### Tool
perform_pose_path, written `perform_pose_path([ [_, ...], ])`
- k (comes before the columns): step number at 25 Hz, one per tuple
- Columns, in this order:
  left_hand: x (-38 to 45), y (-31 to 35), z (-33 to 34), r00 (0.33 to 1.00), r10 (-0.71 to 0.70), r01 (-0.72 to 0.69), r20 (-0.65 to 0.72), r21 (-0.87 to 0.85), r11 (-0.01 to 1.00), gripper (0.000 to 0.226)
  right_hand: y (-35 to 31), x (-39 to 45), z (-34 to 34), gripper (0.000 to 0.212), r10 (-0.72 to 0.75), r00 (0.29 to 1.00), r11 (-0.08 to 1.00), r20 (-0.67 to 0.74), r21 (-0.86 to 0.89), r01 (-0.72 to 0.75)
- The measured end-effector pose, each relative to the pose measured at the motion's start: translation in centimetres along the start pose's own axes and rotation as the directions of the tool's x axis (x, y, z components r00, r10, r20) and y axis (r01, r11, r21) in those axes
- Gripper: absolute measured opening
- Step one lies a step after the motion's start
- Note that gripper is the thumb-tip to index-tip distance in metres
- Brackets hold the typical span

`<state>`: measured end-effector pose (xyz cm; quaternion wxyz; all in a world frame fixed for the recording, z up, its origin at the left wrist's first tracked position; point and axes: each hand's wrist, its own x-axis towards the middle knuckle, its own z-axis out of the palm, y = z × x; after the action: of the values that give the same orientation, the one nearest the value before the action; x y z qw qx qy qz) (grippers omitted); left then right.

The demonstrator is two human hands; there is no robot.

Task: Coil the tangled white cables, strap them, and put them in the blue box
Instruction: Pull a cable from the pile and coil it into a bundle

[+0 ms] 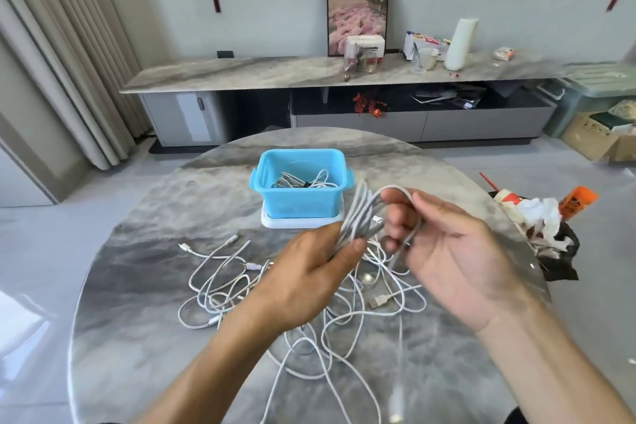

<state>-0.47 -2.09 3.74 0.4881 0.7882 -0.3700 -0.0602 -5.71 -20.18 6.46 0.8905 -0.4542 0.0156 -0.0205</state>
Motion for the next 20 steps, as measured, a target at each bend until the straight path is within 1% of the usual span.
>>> perform_pose_path([
  [3,0.2,0.2,0.1,0.989,-0.127,0.106,-0.069,-0.257,0.961,0.041,0.2,0.1,-0.2,0.025,-0.045,0.999,0.983,-0.029,-0.178,0.039],
  [5,0.2,0.2,0.0,0.982,-0.172,0.138,-0.078,-0.323,0.936,0.041,0.3,0.1,-0.2,0.023,-0.071,0.996,0.965,-0.06,-0.258,0.053],
  [7,0.1,0.5,0.1,0.982,-0.184,0.157,-0.047,-0.343,0.926,0.045,0.4,0.0,0.0,0.025,-0.128,0.989,0.951,-0.074,-0.293,0.101],
  [9,0.0,0.9,0.3,0.983,-0.183,0.169,-0.011,-0.339,0.925,0.042,0.5,-0.2,0.3,0.023,-0.166,0.982,0.943,-0.092,-0.305,0.131],
  [11,-0.1,1.3,0.3,0.988,-0.156,0.153,0.017,-0.314,0.937,0.037,0.6,-0.2,0.4,0.022,-0.163,0.98,0.947,-0.117,-0.297,0.123],
  [13,-0.2,1.3,0.3,0.988,-0.151,0.156,0.041,-0.3,0.941,0.037,0.7,-0.3,0.6,0.02,-0.165,0.976,0.948,-0.143,-0.295,0.117],
  [16,-0.3,1.4,0.7,0.973,-0.21,0.228,0.091,-0.318,0.92,0.04,1.2,-0.2,0.9,0.016,-0.217,0.962,0.935,-0.164,-0.318,0.156],
  [18,-0.3,1.5,0.9,0.963,-0.237,0.268,0.131,-0.347,0.899,0.036,1.6,0.0,1.0,0.01,-0.283,0.941,0.903,-0.186,-0.382,0.196],
  [19,-0.2,1.4,0.9,0.96,-0.237,0.274,0.147,-0.348,0.896,0.033,1.9,0.2,0.9,0.011,-0.339,0.92,0.862,-0.197,-0.458,0.22],
  [20,-0.2,1.2,0.7,0.96,-0.234,0.274,0.155,-0.334,0.902,0.032,2.3,0.3,0.8,0.013,-0.406,0.895,0.795,-0.186,-0.555,0.245],
])
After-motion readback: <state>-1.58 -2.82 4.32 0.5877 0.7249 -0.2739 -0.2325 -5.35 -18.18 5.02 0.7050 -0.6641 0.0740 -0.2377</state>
